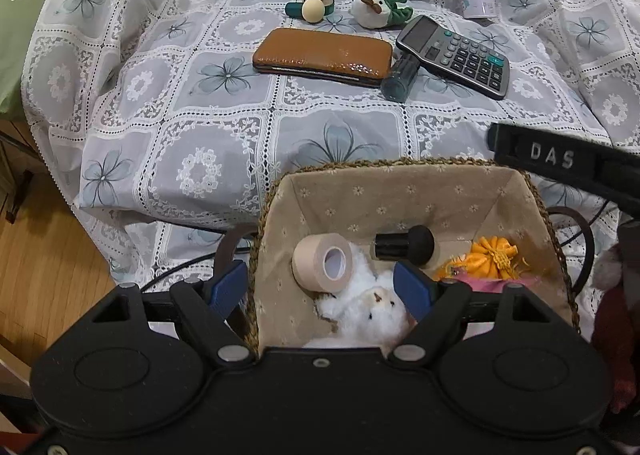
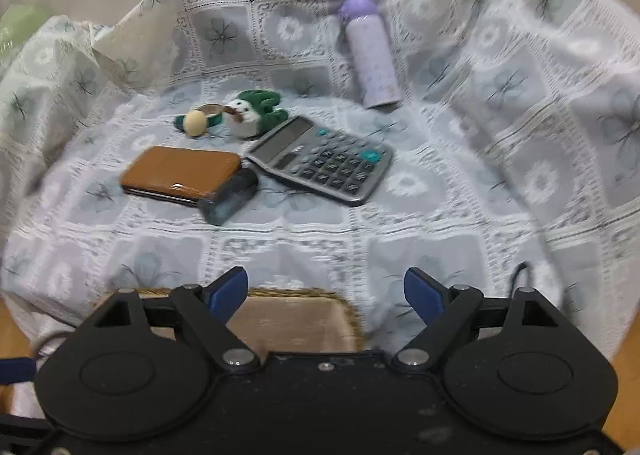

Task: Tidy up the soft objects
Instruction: 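Move both tools from the basket toward the green plush and teal peg toy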

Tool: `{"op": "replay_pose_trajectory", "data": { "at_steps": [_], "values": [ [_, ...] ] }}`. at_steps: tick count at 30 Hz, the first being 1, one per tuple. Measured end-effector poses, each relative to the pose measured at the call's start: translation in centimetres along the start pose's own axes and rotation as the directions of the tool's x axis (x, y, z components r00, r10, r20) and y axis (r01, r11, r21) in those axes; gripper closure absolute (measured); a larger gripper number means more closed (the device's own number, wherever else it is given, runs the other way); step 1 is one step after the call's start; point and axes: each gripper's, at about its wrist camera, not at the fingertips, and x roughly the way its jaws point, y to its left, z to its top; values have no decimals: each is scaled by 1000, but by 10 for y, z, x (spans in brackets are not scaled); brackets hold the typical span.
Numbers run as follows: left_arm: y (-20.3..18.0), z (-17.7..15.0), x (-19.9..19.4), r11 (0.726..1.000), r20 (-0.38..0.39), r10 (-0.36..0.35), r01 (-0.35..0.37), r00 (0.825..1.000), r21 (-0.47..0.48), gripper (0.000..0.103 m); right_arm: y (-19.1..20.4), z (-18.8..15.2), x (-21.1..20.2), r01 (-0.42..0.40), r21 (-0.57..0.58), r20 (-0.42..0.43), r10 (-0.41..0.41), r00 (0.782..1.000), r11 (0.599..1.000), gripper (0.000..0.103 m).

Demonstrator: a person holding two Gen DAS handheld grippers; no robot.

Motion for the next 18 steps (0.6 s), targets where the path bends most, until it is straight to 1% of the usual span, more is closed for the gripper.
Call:
{"op": "replay_pose_trajectory", "data": {
  "at_steps": [2,4,7,18],
  "values": [
    [0,2,1,1000,-2,1,-1,1000,0,27,2,4,3,-28,30,-10,28,1000,999,17],
    [2,8,4,1000,-7,-3,3,1000,0,27,7,9,8,-15,9,-9,15,1000,1000,17],
    [3,16,8,1000,-8,-6,6,1000,0,27,11,17,16,-23,-6,-19,23,1000,1000,17],
    [8,56,26,1000,33,6,-6,999,1,27,22,57,56,-50,-54,-37,48,998,997,17]
  ]
}}
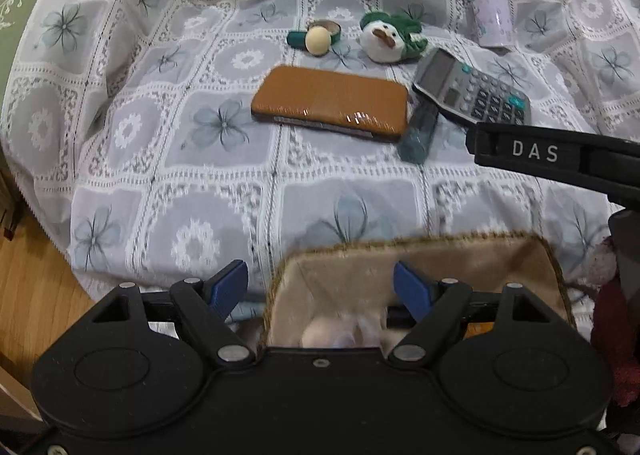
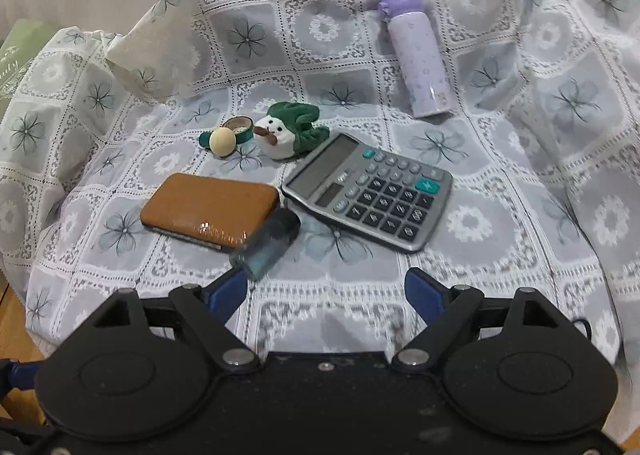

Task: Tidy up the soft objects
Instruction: 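Move both tools from the basket toward the green plush and teal peg toy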

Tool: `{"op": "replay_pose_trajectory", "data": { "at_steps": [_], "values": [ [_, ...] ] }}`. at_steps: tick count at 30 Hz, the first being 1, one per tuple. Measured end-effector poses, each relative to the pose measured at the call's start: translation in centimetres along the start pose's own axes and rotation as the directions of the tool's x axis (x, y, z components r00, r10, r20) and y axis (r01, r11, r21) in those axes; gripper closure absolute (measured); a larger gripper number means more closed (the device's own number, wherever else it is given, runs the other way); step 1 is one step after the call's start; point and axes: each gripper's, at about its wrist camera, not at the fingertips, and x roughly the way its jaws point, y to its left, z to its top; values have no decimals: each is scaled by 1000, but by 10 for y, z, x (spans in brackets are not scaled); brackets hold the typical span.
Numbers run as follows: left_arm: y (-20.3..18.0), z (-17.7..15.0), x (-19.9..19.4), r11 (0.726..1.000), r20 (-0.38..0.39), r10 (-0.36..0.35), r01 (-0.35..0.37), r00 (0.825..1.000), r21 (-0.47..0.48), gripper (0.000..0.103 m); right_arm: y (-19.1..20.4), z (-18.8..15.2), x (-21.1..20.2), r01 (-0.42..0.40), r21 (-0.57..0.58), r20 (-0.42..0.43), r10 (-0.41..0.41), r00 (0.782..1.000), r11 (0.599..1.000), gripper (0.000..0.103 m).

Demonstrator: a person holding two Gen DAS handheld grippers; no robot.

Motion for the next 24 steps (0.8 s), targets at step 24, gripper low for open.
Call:
{"op": "replay_pose_trajectory", "data": {
  "at_steps": [24],
  "values": [
    [30,81,68,997,43,17,-13,999,-72,27,50,116,118,-31,-258,32,40,999,966,9]
  ]
}}
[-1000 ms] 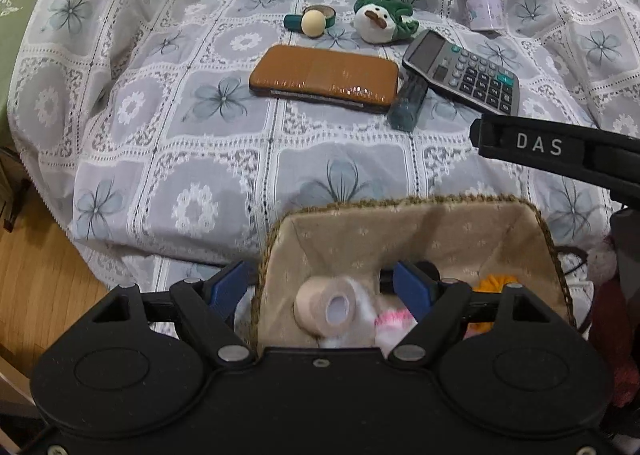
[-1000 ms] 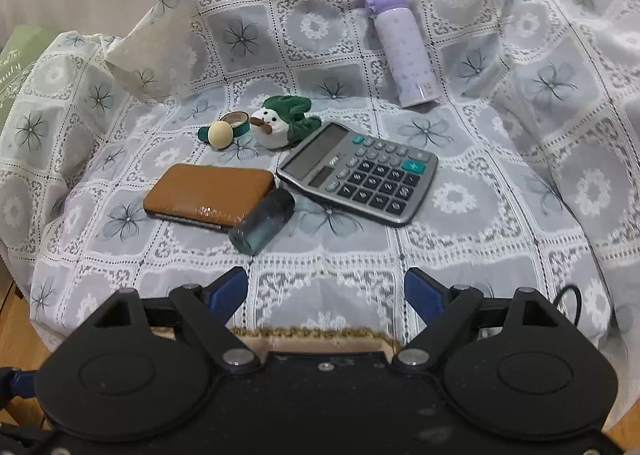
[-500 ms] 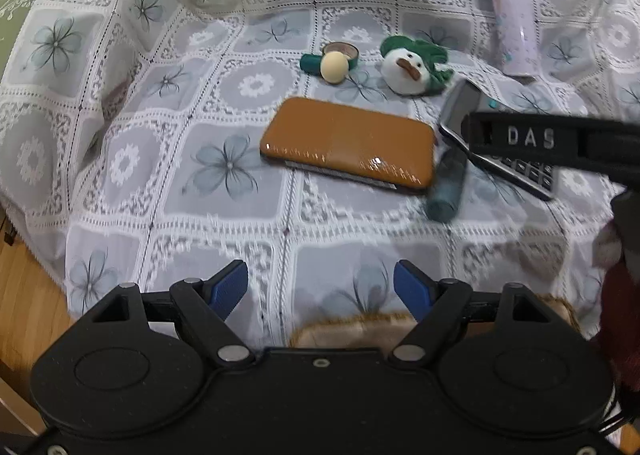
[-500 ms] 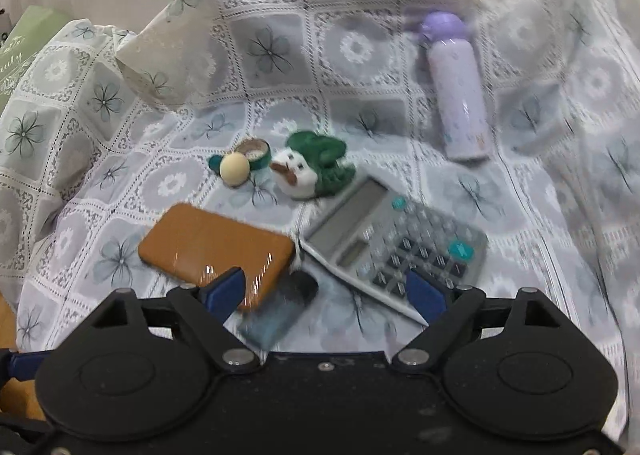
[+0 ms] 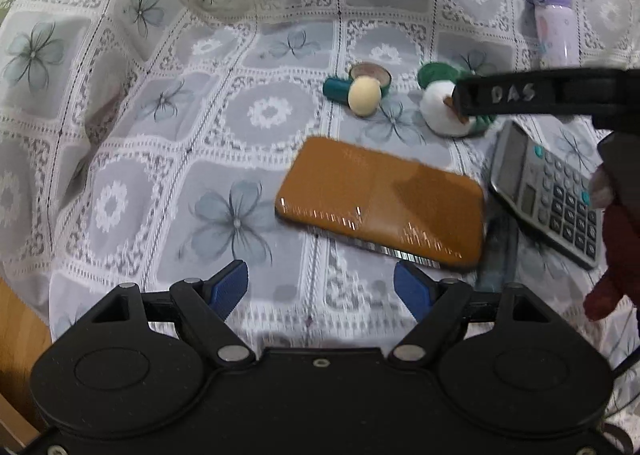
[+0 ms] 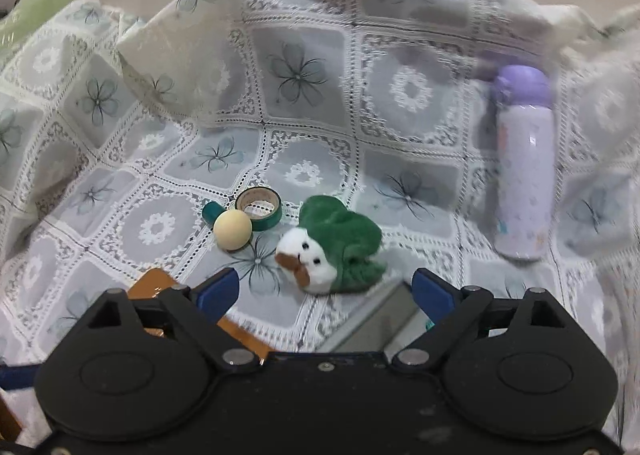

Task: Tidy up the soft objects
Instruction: 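Move both tools from the basket toward the green plush and teal peg toy, then grasp the green-and-white plush with the right gripper while the left gripper grasps the teal-and-cream peg toy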

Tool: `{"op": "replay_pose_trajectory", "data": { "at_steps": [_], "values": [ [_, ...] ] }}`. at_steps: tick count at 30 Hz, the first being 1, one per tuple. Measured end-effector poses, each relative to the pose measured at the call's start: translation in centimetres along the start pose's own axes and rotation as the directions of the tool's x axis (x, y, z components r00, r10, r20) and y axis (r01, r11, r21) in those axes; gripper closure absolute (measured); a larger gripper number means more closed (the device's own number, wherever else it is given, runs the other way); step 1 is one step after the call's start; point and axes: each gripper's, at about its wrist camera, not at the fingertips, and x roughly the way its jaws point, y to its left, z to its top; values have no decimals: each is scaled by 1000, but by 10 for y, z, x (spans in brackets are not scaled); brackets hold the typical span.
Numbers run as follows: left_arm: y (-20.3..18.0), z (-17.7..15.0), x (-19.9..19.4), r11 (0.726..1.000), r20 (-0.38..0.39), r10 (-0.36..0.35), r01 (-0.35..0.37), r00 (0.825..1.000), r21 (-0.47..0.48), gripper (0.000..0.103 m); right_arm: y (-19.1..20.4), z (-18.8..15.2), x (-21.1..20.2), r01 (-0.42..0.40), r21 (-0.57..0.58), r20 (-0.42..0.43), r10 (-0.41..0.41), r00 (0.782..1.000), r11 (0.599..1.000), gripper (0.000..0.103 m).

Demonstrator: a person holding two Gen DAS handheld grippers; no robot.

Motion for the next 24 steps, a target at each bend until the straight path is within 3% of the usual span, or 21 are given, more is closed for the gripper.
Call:
{"op": "replay_pose_trajectory", "data": {
  "at_steps": [20,24],
  "values": [
    [17,61,45,1000,60,1,-2,998,21,27,6,18,78,-28,-180,-90,12,996,983,10],
    [19,70,51,1000,85,-12,10,996,29,27,8,17,84,-45,-185,-97,27,995,982,18]
  ]
}}
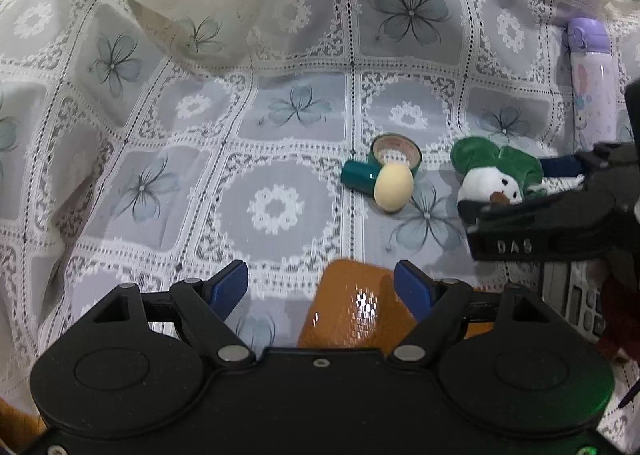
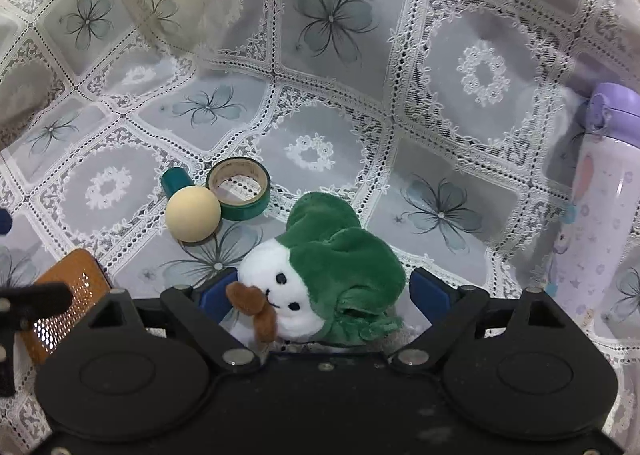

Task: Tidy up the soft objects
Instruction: 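Grasp the green-and-white plush with the right gripper while the left gripper grasps the teal-and-cream peg toy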

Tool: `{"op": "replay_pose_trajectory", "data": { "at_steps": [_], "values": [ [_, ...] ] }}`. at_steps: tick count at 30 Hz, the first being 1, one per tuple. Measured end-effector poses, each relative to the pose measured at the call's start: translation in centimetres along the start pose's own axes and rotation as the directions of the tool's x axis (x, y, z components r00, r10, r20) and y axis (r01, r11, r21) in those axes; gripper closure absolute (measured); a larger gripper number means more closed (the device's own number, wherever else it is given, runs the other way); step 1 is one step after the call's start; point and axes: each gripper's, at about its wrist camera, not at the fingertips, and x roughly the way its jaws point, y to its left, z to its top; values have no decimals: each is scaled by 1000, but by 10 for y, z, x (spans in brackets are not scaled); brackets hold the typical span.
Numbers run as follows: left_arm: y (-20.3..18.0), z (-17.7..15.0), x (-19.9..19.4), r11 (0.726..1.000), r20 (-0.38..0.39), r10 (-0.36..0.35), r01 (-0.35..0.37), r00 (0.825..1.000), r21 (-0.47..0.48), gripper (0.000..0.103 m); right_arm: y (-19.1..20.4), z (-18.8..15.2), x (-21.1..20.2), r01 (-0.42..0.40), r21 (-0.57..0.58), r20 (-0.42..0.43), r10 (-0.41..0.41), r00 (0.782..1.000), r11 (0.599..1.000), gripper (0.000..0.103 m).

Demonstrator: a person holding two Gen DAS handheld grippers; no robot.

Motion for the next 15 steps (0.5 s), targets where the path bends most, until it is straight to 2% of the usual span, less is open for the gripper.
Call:
{"op": "replay_pose_trajectory", "data": {
  "at_steps": [2,3,9,15],
  "values": [
    [0,4,4,1000,10,-3,3,1000,8,27,2,0,3,-21,-10,1,22,1000,1000,32],
    [0,7,7,1000,15,-2,2,1000,14,27,4,0,4,-30,-16,4,30,1000,999,35],
    [-1,23,19,998,36,-34,32,999,53,27,2,2,4,-11,13,31,11,999,1000,35],
    [-16,33,31,982,66,-78,65,995,180,26,-22,9,-4,4,97,50,-9,999,995,35]
  ]
}}
